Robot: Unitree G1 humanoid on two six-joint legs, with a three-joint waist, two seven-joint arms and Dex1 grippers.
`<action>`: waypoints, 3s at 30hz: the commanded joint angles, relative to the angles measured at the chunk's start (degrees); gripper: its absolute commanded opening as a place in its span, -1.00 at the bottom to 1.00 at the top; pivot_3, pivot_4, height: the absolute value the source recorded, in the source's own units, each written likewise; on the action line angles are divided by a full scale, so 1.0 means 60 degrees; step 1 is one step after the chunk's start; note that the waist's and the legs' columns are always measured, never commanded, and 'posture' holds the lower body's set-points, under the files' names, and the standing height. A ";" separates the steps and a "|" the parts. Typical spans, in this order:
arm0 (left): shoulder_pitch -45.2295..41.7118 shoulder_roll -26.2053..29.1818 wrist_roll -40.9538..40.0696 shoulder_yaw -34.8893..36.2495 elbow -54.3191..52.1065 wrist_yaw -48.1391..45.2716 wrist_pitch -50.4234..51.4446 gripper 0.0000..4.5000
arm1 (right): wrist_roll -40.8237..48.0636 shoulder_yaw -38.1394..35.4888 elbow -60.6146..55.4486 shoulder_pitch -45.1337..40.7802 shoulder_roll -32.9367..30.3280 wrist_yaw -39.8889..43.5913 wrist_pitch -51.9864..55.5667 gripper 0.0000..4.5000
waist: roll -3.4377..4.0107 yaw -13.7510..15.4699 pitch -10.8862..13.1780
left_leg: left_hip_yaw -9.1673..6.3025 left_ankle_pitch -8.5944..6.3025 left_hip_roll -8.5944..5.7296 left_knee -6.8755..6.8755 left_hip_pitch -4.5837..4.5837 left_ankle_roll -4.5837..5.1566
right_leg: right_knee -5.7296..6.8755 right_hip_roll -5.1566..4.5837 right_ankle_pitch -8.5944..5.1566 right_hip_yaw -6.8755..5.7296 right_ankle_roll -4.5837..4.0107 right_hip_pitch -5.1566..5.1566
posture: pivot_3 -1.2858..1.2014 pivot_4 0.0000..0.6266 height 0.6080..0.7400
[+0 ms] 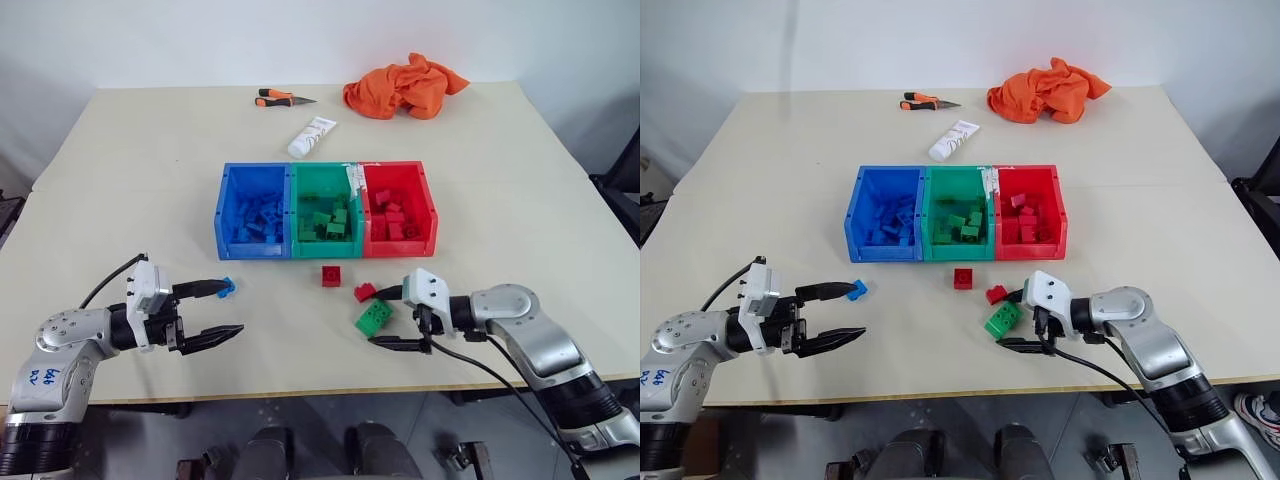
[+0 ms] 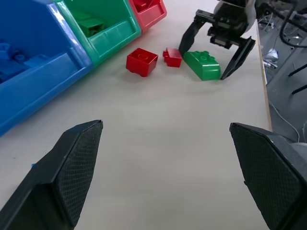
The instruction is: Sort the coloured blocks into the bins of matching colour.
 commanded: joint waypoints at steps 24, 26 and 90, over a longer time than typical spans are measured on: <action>0.0033 -0.0061 -0.0194 0.0266 -0.0254 0.0355 -0.0071 1.00 | 0.0585 -0.1168 -0.0732 -0.0670 0.0002 0.0027 0.0249 0.53 | 0.0002 -0.0004 0.0001 | 0.0000 0.0001 0.0001 -0.0001 0.0000 -0.0004 | 0.0004 0.0001 0.0000 -0.0002 0.0000 -0.0004 | 0.03 -0.52 1.00; -0.0061 -0.0080 -0.0154 0.0219 -0.0156 0.0335 -0.0109 1.00 | 0.0629 -0.1431 -0.0723 -0.1195 0.0101 -0.0272 0.0402 0.53 | 0.0002 -0.0014 0.0001 | 0.0000 0.0001 0.0001 -0.0001 0.0000 -0.0005 | 0.0004 0.0001 0.0000 -0.0001 0.0000 -0.0005 | 0.03 -0.52 1.00; -0.1264 0.0556 0.0599 0.0252 0.3502 -0.2026 -0.2602 1.00 | 0.1617 -0.3449 -0.1958 0.1976 -0.1447 -0.0676 0.2076 0.99 | 0.0003 -0.0054 0.0004 | 0.0039 -0.0029 0.0009 -0.0007 0.0010 0.0046 | 0.0007 -0.0010 0.0001 -0.0006 -0.0002 -0.0011 | 0.03 -0.52 1.00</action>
